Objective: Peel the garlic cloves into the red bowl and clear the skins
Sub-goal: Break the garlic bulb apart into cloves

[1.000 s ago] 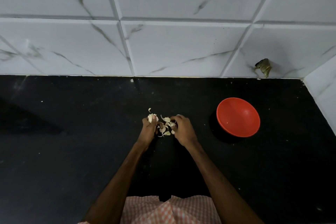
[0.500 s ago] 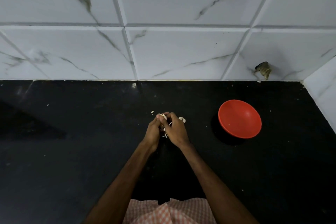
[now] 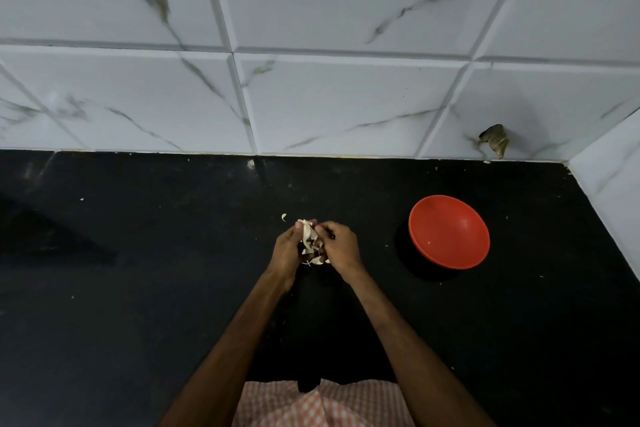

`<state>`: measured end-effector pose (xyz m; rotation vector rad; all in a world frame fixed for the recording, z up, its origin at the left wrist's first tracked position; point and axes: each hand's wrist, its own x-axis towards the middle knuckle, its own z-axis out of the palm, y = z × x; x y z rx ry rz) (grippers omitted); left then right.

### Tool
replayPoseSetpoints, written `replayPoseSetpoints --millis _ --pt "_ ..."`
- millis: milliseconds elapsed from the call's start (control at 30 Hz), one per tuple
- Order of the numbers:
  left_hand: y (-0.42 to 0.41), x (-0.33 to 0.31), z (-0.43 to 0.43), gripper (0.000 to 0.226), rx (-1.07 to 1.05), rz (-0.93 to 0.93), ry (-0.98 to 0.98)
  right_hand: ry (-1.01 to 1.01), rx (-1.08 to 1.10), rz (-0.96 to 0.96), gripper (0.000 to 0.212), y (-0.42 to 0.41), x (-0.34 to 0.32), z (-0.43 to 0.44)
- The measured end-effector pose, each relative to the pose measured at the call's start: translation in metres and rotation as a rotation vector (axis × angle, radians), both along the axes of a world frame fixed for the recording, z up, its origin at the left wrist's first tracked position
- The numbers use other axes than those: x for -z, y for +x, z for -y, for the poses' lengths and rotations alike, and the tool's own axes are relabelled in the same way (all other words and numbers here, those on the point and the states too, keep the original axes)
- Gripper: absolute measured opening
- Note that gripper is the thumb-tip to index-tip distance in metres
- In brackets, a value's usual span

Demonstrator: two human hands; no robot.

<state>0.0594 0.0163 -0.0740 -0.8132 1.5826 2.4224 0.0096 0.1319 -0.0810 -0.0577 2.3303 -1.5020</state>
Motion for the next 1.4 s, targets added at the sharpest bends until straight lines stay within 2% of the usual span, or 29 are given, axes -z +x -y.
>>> replayPoseSetpoints --millis 267,367,433,567,700,867,1133,1200,1300,1400 --pt "0.006 0.007 0.006 0.036 -0.047 0.072 -0.099 0.159 0.002 0.029 0.022 0.003 0.016 -0.015" --pt "0.006 0.009 0.006 0.036 -0.047 0.083 -0.102 0.478 -0.126 -0.132 0.033 0.002 0.011 -0.015" --pt "0.005 0.009 0.006 0.034 -0.061 0.081 -0.1 0.558 -0.126 -0.238 0.041 0.003 0.006 -0.01" --pt "0.002 0.006 0.005 0.014 -0.061 0.092 -0.039 0.19 -0.13 -0.038 0.046 0.009 0.0 0.008" --pt "0.002 0.001 0.0 0.017 -0.079 0.085 0.059 -0.028 -0.015 0.013 0.037 0.012 0.001 0.016" --pt "-0.001 -0.002 -0.008 0.027 -0.144 0.074 0.15 0.101 0.007 -0.067 0.034 0.013 -0.007 0.025" --pt "-0.005 -0.007 -0.008 0.021 -0.163 0.109 0.16 0.058 0.003 -0.048 0.028 0.016 -0.01 0.025" --pt "-0.007 -0.007 -0.013 0.021 -0.181 0.113 0.118 0.075 0.047 -0.082 0.031 0.018 -0.008 0.028" --pt "-0.006 -0.004 -0.025 0.025 -0.228 0.071 -0.065 0.086 0.121 -0.083 0.038 0.021 -0.005 0.033" --pt "-0.003 -0.006 -0.03 0.03 -0.217 0.039 -0.128 0.047 0.142 -0.067 0.031 0.019 -0.005 0.03"
